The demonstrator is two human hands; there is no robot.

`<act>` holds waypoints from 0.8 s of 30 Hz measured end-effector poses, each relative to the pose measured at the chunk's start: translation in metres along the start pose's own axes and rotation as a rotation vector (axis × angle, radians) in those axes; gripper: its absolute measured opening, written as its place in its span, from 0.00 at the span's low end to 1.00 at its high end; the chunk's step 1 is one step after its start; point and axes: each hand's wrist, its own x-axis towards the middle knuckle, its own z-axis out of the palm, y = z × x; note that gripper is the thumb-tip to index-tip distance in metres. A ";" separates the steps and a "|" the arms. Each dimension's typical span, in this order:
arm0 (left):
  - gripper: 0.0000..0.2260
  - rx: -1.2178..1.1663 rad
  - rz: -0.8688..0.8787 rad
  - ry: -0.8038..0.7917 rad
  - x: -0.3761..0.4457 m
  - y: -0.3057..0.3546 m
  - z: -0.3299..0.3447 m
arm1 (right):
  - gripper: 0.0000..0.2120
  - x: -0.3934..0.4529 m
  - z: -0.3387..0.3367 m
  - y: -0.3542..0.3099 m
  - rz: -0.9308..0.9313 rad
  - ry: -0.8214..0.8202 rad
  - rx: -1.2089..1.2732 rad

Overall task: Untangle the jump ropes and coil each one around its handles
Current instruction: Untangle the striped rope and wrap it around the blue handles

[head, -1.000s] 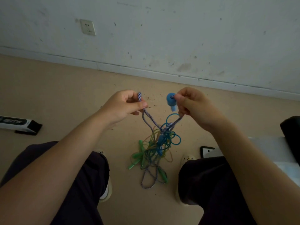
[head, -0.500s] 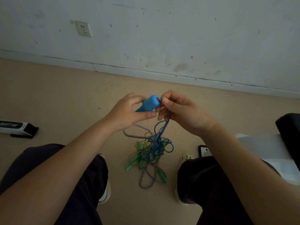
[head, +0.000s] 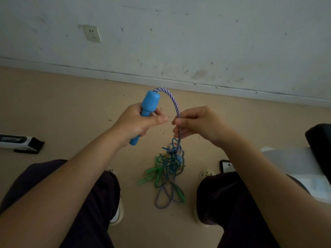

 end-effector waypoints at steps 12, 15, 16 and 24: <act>0.07 0.048 -0.075 -0.165 0.000 -0.007 0.017 | 0.09 0.006 0.003 -0.004 -0.039 0.165 0.357; 0.13 -0.167 -0.053 -0.074 0.005 -0.005 0.011 | 0.08 0.007 0.001 0.003 0.012 0.058 0.019; 0.13 -0.222 -0.049 -0.066 0.005 -0.004 0.010 | 0.08 0.006 0.004 0.006 0.042 -0.015 -0.107; 0.10 -0.319 -0.041 -0.038 0.006 0.000 0.005 | 0.05 0.009 0.018 0.015 0.015 -0.017 -0.310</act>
